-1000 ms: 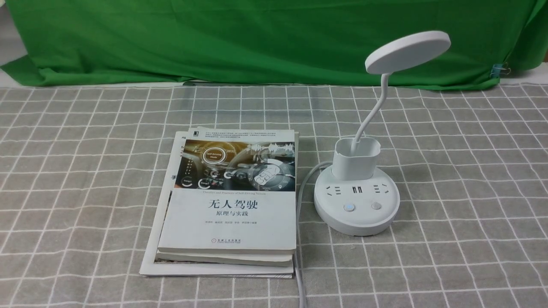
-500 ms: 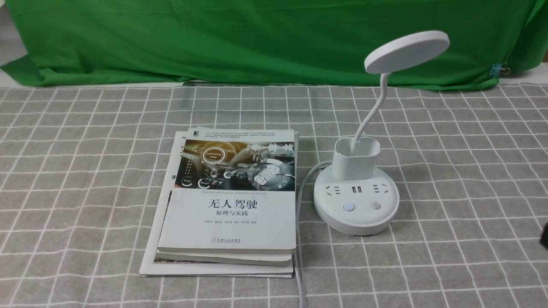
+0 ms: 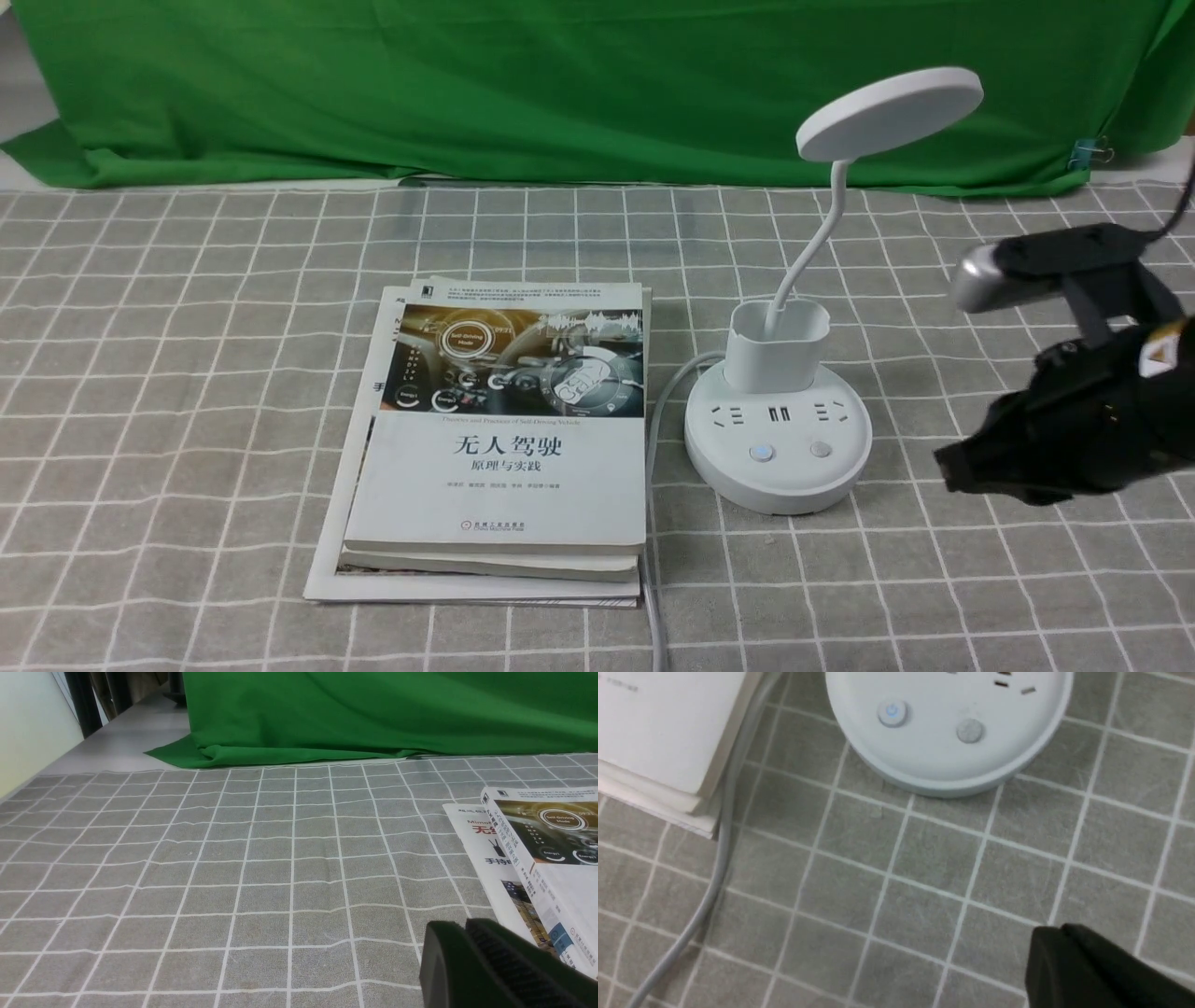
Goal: Turn on the desk lamp on the grey coffee tablecloth with your hand.
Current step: 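Press the button on the base of the white desk lamp with the right gripper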
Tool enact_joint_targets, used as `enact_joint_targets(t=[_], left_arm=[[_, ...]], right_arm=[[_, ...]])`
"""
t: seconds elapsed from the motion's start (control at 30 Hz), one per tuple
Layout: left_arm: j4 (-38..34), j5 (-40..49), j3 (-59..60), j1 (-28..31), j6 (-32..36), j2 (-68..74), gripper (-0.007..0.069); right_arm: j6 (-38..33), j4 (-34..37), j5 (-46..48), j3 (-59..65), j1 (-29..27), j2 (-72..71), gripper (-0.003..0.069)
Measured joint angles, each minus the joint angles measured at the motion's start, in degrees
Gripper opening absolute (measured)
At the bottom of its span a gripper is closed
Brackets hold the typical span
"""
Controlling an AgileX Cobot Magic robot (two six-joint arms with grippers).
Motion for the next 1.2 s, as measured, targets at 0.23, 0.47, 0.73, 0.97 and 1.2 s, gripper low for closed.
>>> enact_joint_targets(t=[0.23, 0.47, 0.73, 0.97, 1.2], left_arm=[[0.0, 0.0, 0.0, 0.0, 0.0, 0.0, 0.0019], [0.0, 0.0, 0.0, 0.0, 0.0, 0.0, 0.0019], [0.0, 0.0, 0.0, 0.0, 0.0, 0.0, 0.0019], [0.0, 0.0, 0.0, 0.0, 0.0, 0.0, 0.0019], [0.0, 0.0, 0.0, 0.0, 0.0, 0.0, 0.0019]], right_arm=[[-0.9, 0.0, -1.1, -6.4, 2.6, 10.6, 0.0045], [-1.6, -0.1, -4.3, -6.8, 2.7, 17.3, 0.0045], [-1.6, -0.2, -8.3, -10.7, 2.7, 22.9, 0.0040], [-1.6, -1.1, -9.7, -11.3, 2.7, 25.0, 0.0036], [-1.5, -1.4, -11.6, -11.3, 2.7, 25.1, 0.0035]])
